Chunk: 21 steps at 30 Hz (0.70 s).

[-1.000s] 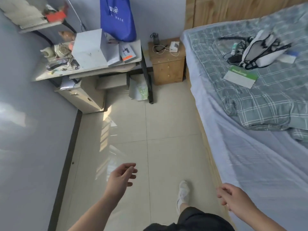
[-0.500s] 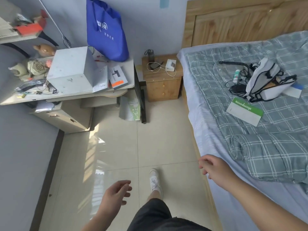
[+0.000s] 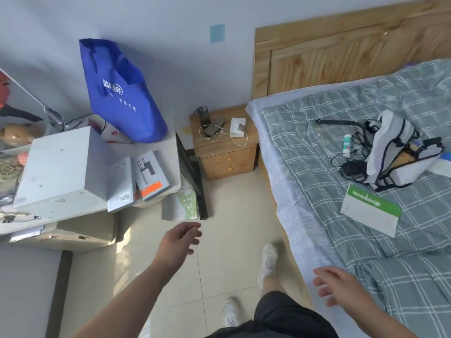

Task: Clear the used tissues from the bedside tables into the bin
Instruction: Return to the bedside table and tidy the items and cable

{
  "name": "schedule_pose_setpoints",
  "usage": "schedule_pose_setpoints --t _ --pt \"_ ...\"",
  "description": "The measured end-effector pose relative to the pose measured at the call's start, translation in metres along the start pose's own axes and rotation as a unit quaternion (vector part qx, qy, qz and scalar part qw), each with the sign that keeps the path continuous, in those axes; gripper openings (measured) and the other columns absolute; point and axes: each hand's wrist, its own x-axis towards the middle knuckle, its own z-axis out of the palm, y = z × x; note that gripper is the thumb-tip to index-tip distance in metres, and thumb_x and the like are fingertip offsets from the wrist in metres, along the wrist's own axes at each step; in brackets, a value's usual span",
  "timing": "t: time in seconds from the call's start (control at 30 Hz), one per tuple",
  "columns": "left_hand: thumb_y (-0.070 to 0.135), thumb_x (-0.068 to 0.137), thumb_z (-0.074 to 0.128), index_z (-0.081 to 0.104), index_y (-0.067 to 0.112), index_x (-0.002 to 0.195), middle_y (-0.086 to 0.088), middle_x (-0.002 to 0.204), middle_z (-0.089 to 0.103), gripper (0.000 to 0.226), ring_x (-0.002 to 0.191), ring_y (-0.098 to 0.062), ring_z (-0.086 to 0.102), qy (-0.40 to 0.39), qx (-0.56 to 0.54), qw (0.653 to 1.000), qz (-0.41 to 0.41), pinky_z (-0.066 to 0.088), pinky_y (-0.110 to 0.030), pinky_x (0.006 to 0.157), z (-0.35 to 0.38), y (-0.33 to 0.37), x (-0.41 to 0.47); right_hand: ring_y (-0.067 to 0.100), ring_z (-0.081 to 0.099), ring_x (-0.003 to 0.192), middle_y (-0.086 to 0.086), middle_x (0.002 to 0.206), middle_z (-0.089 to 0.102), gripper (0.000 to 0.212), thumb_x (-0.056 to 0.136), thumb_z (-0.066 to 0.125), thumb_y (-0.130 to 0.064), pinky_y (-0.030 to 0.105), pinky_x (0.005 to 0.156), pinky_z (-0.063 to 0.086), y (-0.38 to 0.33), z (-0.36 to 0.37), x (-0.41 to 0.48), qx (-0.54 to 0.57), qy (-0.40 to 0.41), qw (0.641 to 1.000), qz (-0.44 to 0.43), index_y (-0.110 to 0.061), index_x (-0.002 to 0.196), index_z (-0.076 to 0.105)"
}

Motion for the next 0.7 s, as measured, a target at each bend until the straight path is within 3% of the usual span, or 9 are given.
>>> schedule_pose_setpoints --t 0.23,0.47,0.7 --pt "0.019 0.105 0.061 0.079 0.029 0.107 0.004 0.096 0.081 0.020 0.087 -0.017 0.076 0.022 -0.005 0.999 -0.029 0.060 -0.037 0.075 0.033 0.065 0.098 0.029 0.065 0.062 0.024 0.089 0.077 0.012 0.097 0.068 -0.012 0.034 0.052 0.050 -0.101 -0.019 0.118 0.037 -0.019 0.999 0.033 -0.001 0.101 0.072" --pt "0.018 0.105 0.062 0.079 0.026 0.107 0.004 0.094 0.082 0.019 0.085 -0.018 0.076 0.060 -0.029 0.995 -0.076 0.060 -0.035 0.073 0.051 0.105 0.154 0.020 0.070 0.059 0.005 0.079 0.080 0.011 0.097 0.069 -0.021 0.031 0.050 0.052 -0.243 -0.026 0.226 -0.054 -0.054 0.996 -0.049 -0.013 0.099 0.075" --pt "0.017 0.104 0.062 0.079 0.025 0.105 0.004 0.092 0.082 0.018 0.089 -0.023 0.076 0.067 -0.051 0.990 -0.112 0.059 -0.033 0.070 0.044 0.133 0.232 0.020 0.069 0.059 0.009 0.082 0.080 0.009 0.096 0.068 -0.019 0.033 0.052 0.051 -0.385 0.020 0.295 -0.055 -0.080 0.990 -0.103 -0.013 0.096 0.075"
